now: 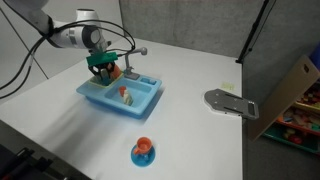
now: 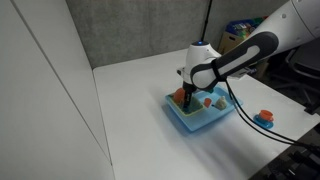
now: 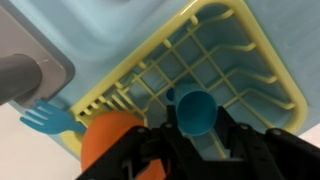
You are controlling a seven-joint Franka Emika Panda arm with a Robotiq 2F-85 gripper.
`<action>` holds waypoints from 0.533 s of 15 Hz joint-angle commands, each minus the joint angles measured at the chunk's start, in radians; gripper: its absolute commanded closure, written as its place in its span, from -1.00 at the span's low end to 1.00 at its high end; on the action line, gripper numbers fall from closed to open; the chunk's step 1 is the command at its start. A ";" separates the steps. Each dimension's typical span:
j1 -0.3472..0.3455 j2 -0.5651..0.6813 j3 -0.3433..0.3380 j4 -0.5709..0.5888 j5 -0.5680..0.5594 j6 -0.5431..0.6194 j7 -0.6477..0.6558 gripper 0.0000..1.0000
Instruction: Remove the blue cup from the drying rack and put it on the sink
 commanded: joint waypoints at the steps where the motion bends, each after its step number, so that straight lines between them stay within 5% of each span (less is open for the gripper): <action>1: 0.010 -0.042 -0.011 -0.018 -0.003 -0.031 0.051 0.66; 8: 0.016 -0.153 -0.041 -0.076 0.012 -0.125 0.180 0.66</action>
